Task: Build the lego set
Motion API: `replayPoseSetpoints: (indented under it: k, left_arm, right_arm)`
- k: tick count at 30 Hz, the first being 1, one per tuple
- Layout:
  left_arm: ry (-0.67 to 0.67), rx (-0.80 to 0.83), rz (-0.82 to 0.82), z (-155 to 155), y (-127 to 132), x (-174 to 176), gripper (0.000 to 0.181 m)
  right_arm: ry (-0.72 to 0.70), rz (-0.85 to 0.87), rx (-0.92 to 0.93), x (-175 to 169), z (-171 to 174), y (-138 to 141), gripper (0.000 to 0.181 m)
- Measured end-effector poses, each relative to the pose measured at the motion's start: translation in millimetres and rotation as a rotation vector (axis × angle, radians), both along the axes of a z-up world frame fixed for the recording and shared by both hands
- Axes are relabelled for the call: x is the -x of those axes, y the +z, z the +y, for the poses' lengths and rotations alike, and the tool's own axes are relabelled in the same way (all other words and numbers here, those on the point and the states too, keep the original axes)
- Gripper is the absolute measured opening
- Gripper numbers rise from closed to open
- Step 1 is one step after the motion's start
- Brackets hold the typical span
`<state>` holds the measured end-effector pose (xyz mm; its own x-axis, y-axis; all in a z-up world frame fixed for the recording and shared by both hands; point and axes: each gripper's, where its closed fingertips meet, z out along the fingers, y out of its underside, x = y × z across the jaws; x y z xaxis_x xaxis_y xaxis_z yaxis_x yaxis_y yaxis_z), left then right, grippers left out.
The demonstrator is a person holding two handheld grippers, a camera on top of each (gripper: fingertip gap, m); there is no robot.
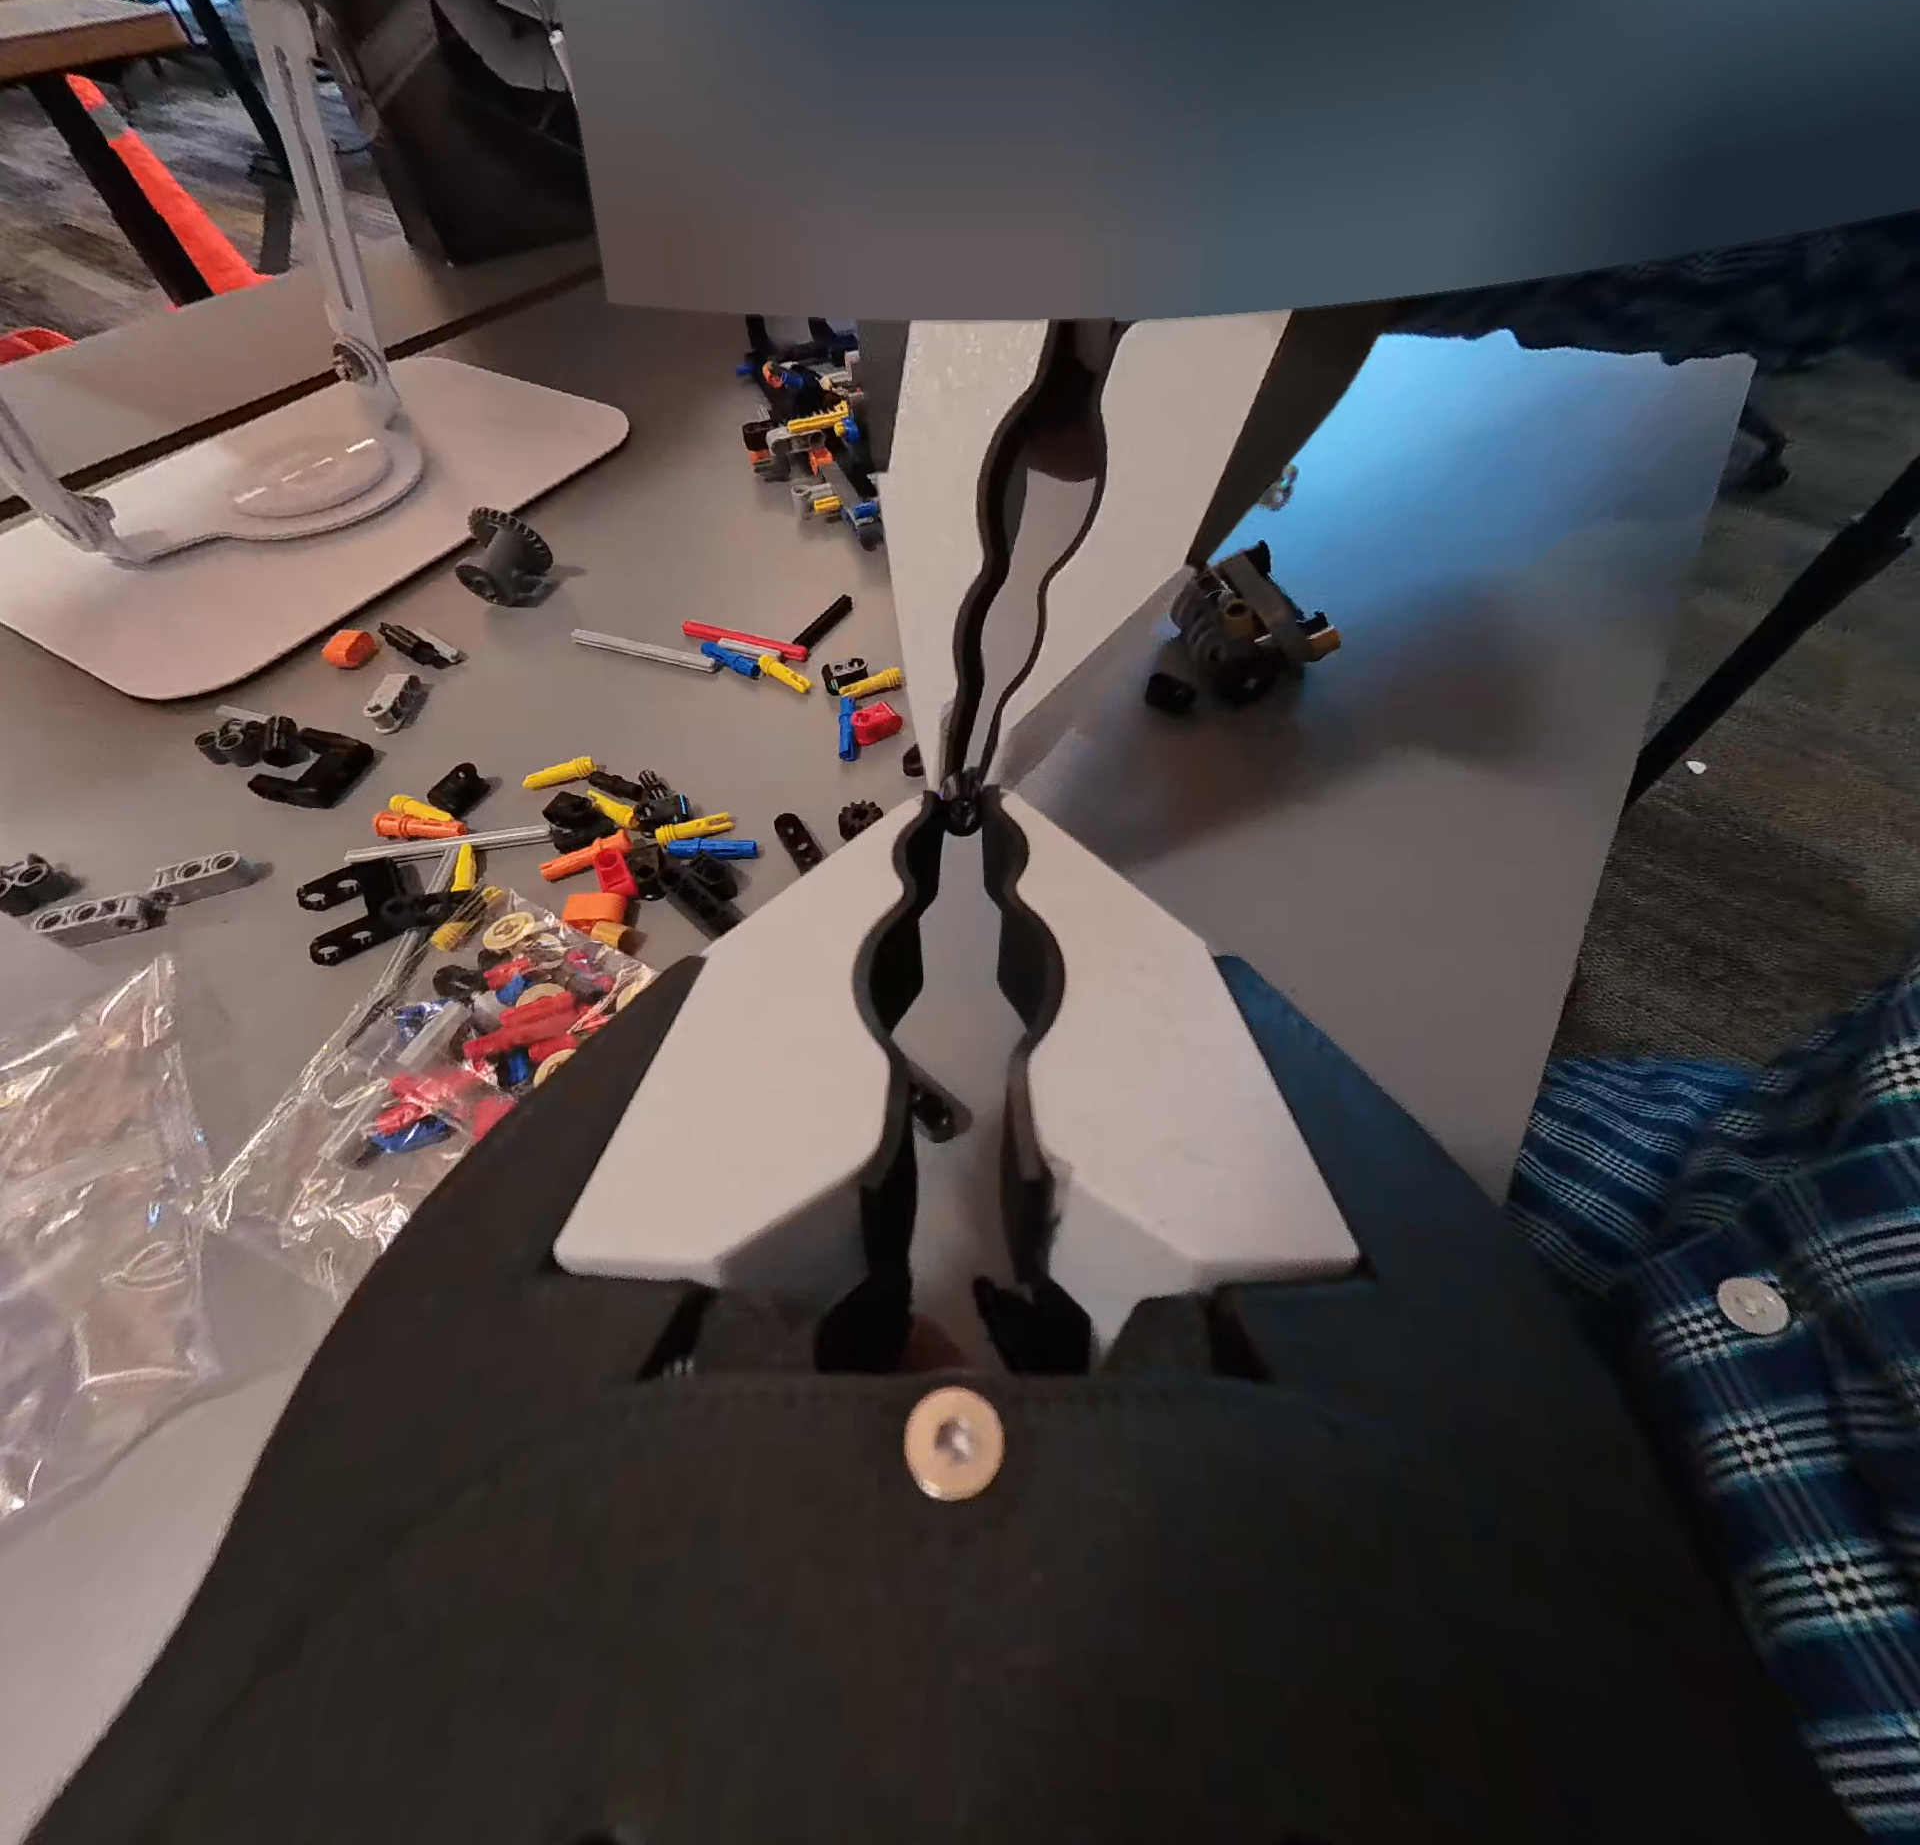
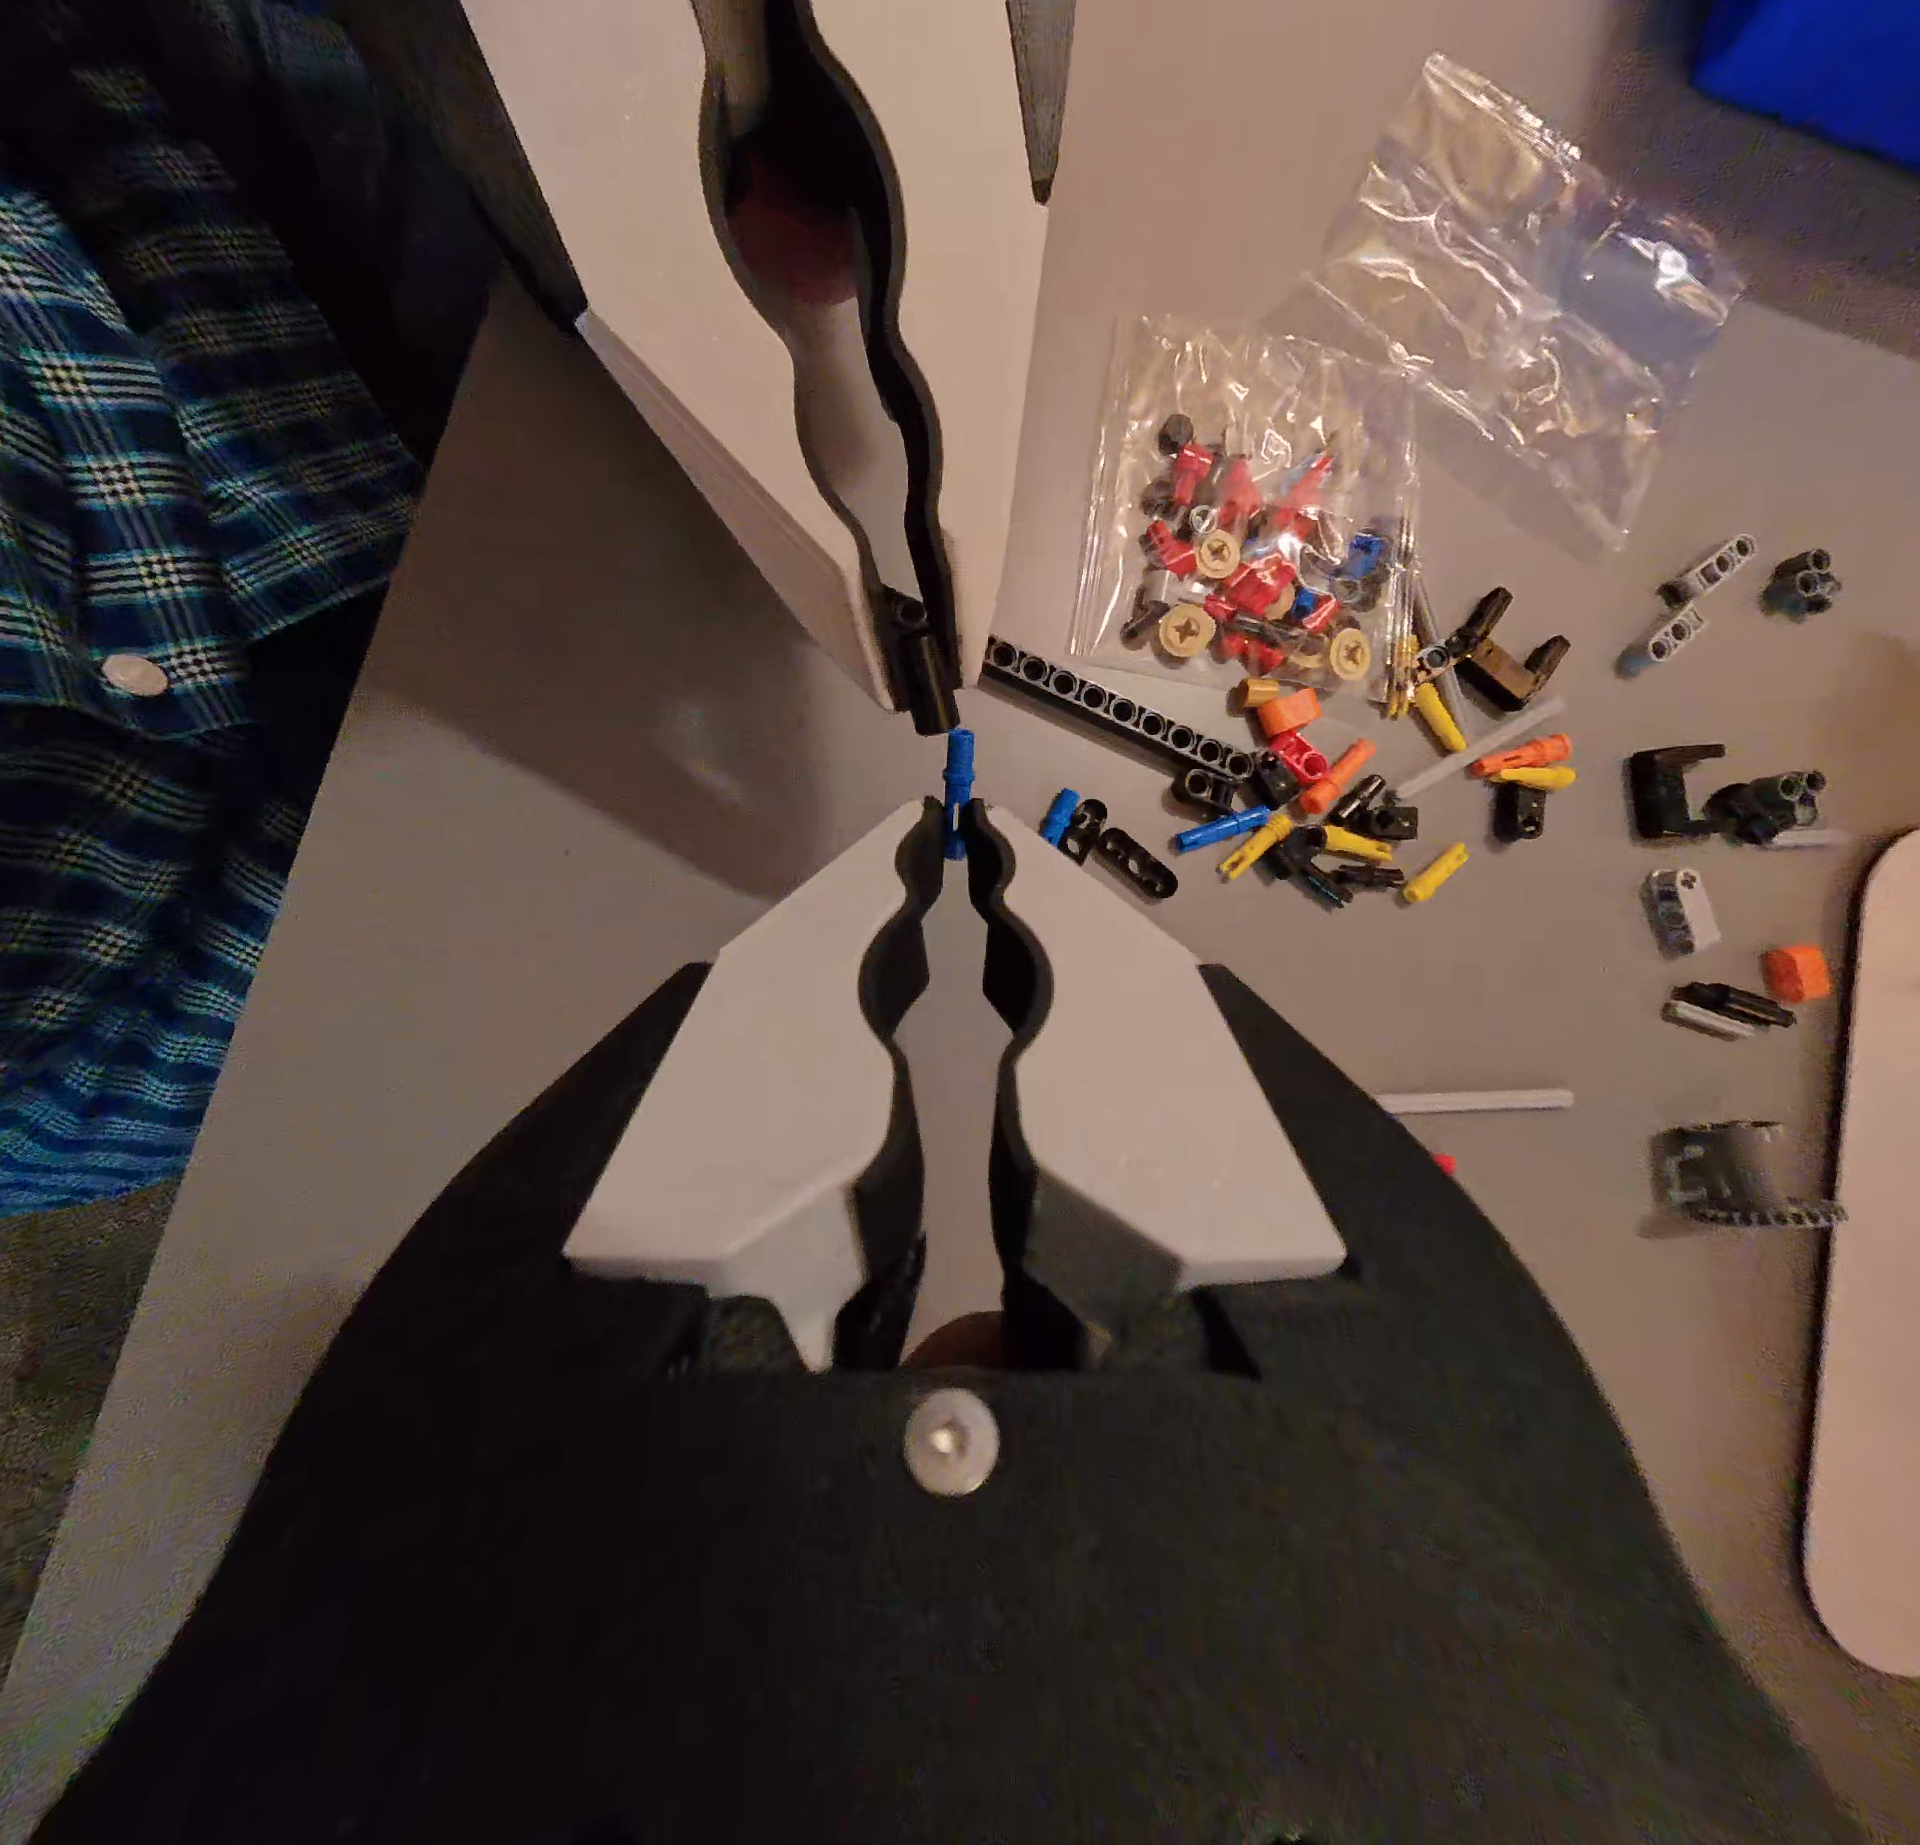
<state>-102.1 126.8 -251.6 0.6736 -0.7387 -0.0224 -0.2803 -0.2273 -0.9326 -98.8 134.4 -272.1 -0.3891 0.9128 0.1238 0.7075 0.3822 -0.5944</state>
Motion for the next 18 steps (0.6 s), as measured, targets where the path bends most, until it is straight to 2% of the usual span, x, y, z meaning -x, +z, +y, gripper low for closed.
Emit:
replayPoseSetpoints:
  k: [1,18]
  left_arm:
    - [0.004,0.0,-0.006,0,1,1,0.005]
    - [-0.021,0.06,-0.28,2,23,9,0.005]
  right_arm:
    - [0.008,0.009,0.02,0,-2,1,0.001]
    - [0.021,0.159,0.046,9,-3,26,0.001]
